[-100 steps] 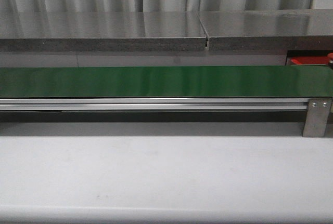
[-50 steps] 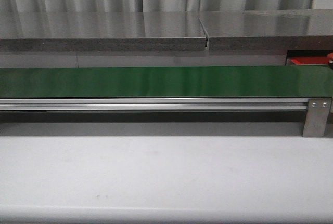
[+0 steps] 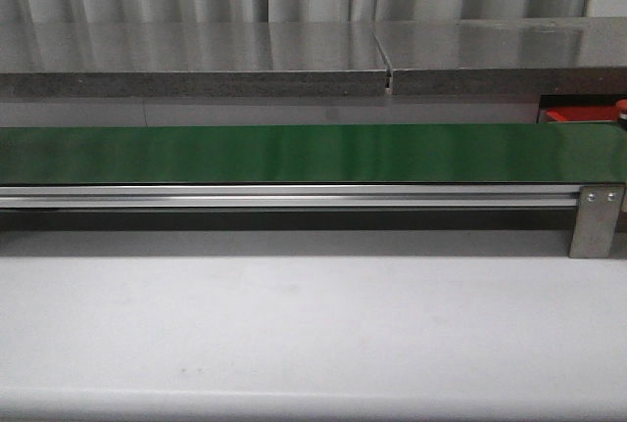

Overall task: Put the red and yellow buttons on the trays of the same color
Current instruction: 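Lower the left gripper onto a yellow button and grasp it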

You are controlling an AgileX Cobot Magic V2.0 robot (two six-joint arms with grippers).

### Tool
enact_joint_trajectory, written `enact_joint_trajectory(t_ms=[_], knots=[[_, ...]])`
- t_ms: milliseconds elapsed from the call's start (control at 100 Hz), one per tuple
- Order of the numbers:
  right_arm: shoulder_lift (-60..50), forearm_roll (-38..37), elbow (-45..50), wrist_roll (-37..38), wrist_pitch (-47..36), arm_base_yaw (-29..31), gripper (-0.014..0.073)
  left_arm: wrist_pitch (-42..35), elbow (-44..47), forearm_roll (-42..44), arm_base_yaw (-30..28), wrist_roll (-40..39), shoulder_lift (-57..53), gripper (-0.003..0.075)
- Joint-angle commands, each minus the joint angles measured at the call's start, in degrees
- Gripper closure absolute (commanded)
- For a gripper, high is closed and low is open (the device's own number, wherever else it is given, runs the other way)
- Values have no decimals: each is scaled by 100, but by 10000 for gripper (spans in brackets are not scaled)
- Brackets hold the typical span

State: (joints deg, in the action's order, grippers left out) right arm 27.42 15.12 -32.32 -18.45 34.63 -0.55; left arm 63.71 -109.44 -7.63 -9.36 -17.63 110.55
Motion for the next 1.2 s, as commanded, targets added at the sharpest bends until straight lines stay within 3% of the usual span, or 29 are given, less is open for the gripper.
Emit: enact_joint_trajectory(t_ms=[0, 580, 650, 770, 840, 1190], knots=[[12, 21, -145, -37, -380, -6, 711, -432, 163, -32, 50, 9, -404, 588], [12, 28, -145, -37, -380, -6, 711, -870, 1394, -57, 50, 98, -404, 573], [12, 28, -145, -37, -380, -6, 711, -915, 1400, -46, 50, 98, -404, 515], [12, 28, -145, -37, -380, -6, 711, -934, 1400, -46, 50, 98, -392, 293], [12, 28, -145, -37, -380, -6, 711, -923, 1400, -46, 50, 98, -392, 202], [12, 28, -145, -37, -375, -6, 711, -830, 998, -34, -19, 98, -392, 186]])
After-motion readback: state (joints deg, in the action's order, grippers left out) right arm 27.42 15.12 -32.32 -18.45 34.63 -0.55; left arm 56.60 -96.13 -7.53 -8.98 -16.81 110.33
